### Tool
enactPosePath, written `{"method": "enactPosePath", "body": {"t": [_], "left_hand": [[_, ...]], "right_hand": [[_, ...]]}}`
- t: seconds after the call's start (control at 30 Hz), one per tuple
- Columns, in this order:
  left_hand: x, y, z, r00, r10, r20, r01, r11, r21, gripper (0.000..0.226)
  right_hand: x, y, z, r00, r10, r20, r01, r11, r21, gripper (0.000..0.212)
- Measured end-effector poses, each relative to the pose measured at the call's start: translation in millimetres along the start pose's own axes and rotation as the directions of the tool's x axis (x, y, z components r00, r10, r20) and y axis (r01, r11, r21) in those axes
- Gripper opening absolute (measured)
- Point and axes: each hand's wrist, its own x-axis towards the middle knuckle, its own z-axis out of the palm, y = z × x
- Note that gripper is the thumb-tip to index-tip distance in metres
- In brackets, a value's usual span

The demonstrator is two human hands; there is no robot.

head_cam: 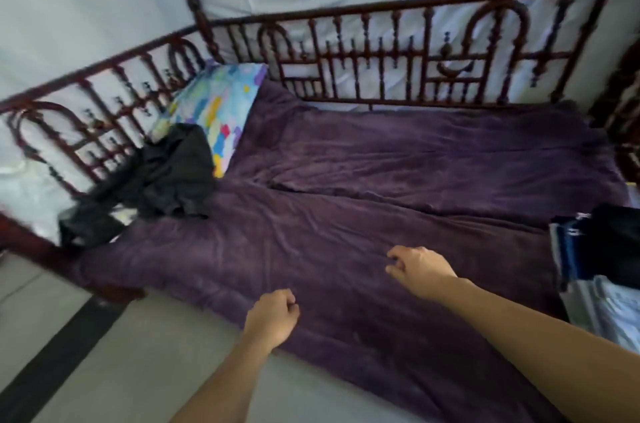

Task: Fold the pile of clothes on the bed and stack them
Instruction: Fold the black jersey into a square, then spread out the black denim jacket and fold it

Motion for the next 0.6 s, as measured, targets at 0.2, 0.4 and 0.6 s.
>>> {"method": "enactPosePath", "body": {"t": [0.2, 0.4, 0.6], "left_hand": [[21.4, -168.4, -75.6, 0.989, -0.129, -0.079, 0.127, 0.992, -0.024, 0.02], [45.2, -310.5, -159.0, 0.979, -0.182, -0.088, 0.179, 0.983, -0.041, 0.016], [92.5, -396.3, -204.8, 0.965, -0.241, -0.1, 0.229, 0.966, -0.116, 0.023]], "right_hand": [[91.7, -158.0, 38.3, 0.993, -0.098, 0.065, 0.099, 0.995, -0.01, 0.045], [161.7, -315.6, 72.4, 0.976, -0.163, 0.145, 0.16, 0.987, 0.033, 0.046], [237.3, -407.1, 89.0, 0.96, -0.22, 0.176, 0.222, 0.975, 0.005, 0.044]]}}
